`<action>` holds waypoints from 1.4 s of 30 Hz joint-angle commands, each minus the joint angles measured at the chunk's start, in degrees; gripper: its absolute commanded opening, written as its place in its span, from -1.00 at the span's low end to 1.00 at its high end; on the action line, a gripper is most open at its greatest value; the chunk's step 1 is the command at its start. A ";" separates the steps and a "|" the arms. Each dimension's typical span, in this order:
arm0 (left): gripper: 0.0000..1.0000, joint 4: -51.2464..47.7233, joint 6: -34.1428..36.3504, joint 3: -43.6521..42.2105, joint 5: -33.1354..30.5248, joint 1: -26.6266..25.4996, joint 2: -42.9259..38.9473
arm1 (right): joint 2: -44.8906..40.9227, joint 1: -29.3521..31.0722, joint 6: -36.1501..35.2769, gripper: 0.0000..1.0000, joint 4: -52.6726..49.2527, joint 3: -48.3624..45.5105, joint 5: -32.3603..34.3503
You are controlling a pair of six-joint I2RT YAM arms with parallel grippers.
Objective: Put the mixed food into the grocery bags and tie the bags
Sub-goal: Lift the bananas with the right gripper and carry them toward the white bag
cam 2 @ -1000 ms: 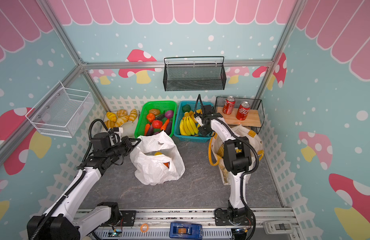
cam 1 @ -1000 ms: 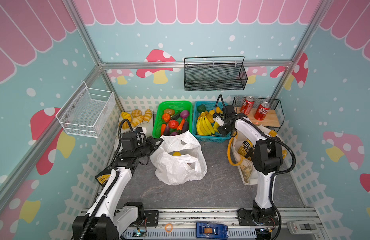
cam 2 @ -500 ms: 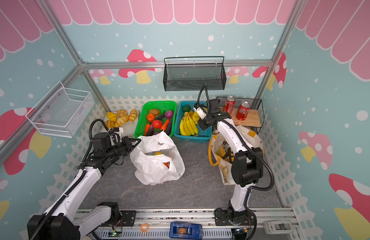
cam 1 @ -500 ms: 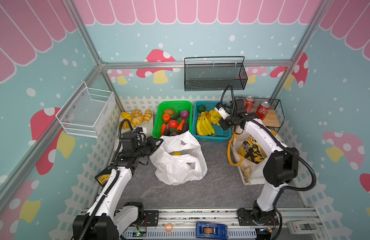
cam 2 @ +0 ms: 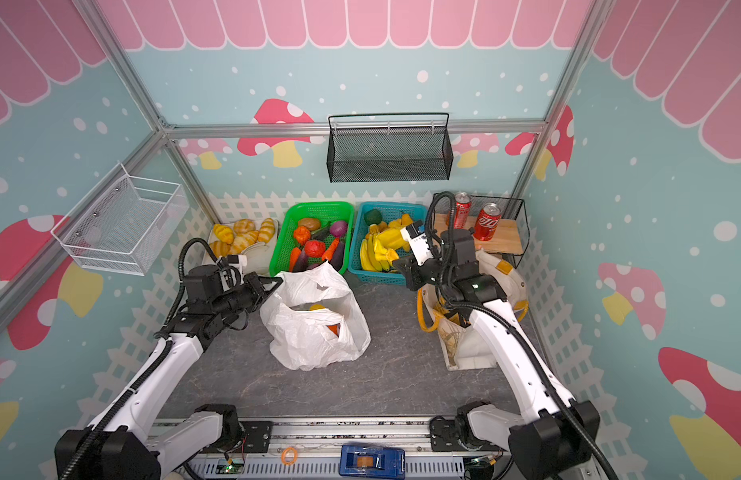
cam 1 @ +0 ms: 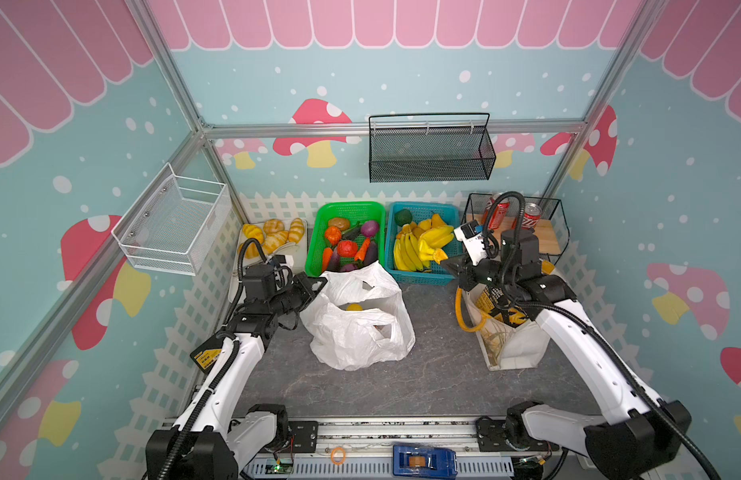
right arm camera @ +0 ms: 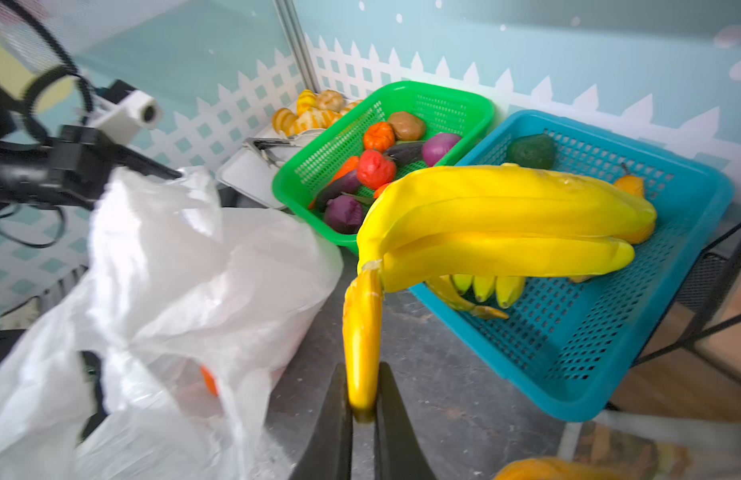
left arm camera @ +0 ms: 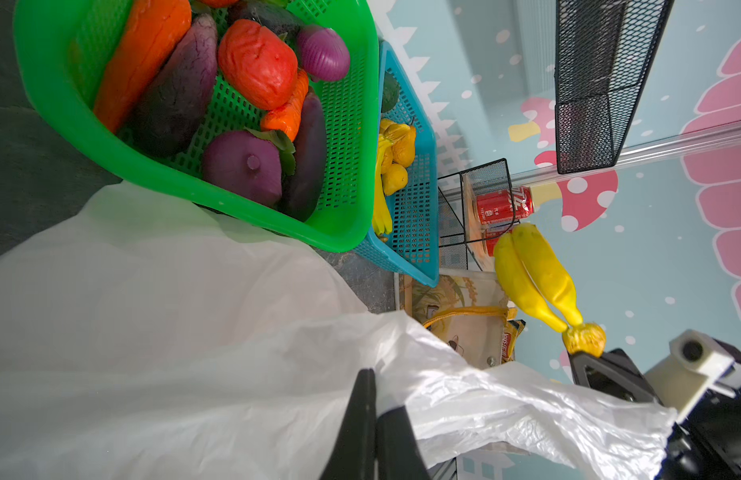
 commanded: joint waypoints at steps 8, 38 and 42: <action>-1.00 -2.03 2.44 1.65 -3.02 -0.09 1.76 | -14.97 0.86 6.07 -1.00 -17.59 -4.18 -14.74; -1.00 -3.08 5.41 1.49 -4.34 -1.75 2.13 | -15.32 11.36 29.05 -1.00 13.49 -15.81 -39.17; -1.00 -3.09 5.68 1.76 -3.82 -1.89 1.80 | -13.97 12.49 34.55 -1.00 23.61 -20.19 -38.46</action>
